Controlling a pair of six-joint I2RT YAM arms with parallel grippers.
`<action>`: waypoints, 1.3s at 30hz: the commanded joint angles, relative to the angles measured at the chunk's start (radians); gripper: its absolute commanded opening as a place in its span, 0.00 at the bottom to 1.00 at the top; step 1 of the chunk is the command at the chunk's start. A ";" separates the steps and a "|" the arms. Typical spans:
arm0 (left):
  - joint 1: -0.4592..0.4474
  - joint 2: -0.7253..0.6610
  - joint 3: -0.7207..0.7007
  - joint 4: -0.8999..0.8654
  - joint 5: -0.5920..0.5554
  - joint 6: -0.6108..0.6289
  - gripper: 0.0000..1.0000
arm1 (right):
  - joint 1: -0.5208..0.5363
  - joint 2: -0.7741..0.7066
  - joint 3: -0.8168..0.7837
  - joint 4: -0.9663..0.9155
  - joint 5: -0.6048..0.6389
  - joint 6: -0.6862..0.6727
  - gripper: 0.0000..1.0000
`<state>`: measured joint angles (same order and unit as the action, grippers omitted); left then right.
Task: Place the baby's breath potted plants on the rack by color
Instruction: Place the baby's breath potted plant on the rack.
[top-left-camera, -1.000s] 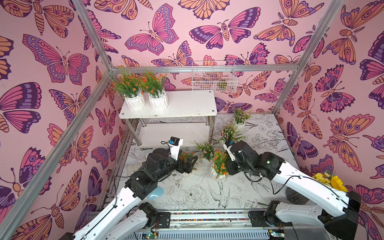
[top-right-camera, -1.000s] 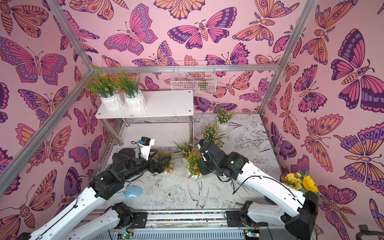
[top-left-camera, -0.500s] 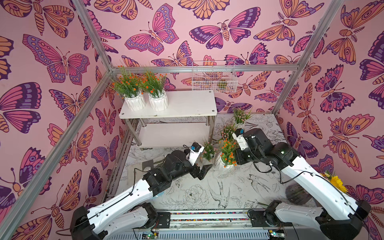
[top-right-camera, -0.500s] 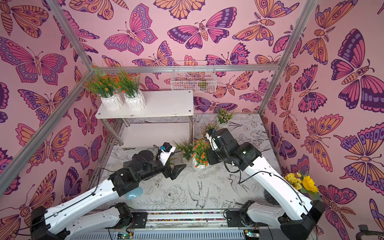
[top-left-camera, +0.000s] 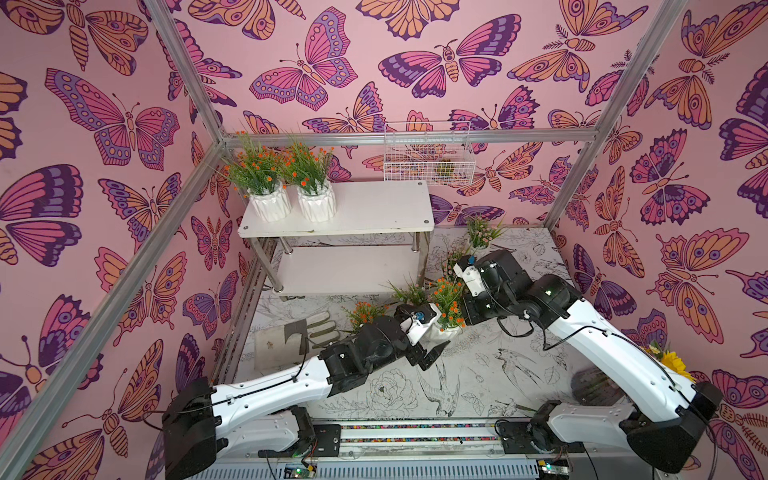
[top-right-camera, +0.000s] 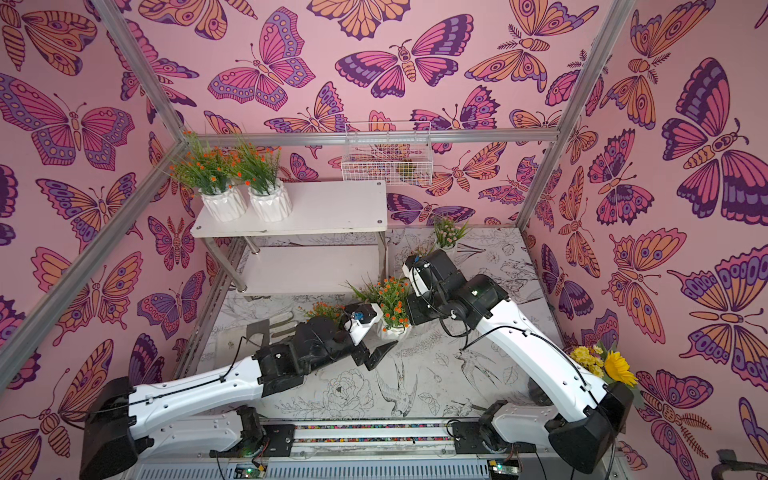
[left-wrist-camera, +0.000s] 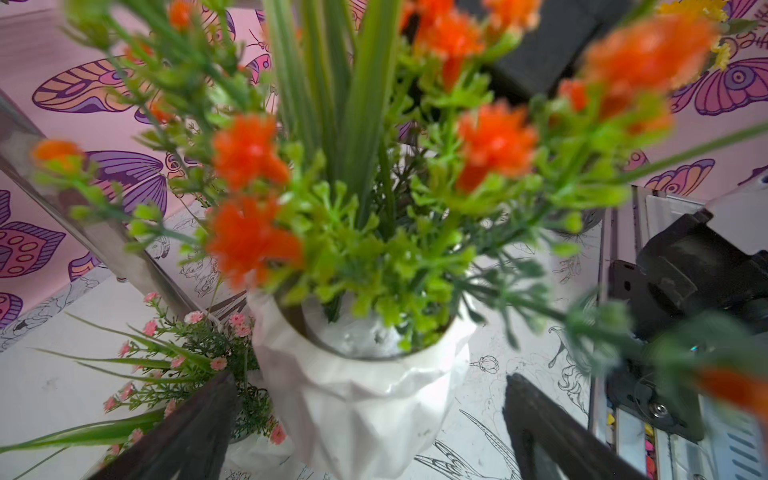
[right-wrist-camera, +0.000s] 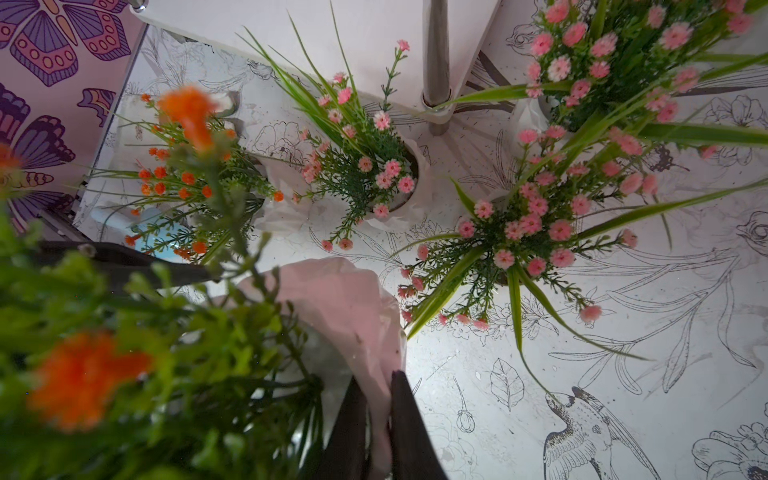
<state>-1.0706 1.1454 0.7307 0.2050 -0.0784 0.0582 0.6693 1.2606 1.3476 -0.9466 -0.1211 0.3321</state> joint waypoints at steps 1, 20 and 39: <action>-0.014 0.041 0.016 0.077 -0.054 0.022 1.00 | -0.004 -0.006 0.051 0.038 -0.047 0.004 0.00; -0.020 0.173 0.069 0.134 -0.099 -0.027 0.96 | -0.005 -0.036 0.012 0.077 -0.085 0.018 0.00; -0.020 0.090 0.040 0.110 -0.132 -0.034 0.70 | -0.031 -0.099 -0.064 0.126 -0.061 0.044 0.22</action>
<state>-1.0889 1.2697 0.7723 0.2893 -0.1856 0.0364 0.6552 1.1969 1.2850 -0.8455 -0.1959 0.3695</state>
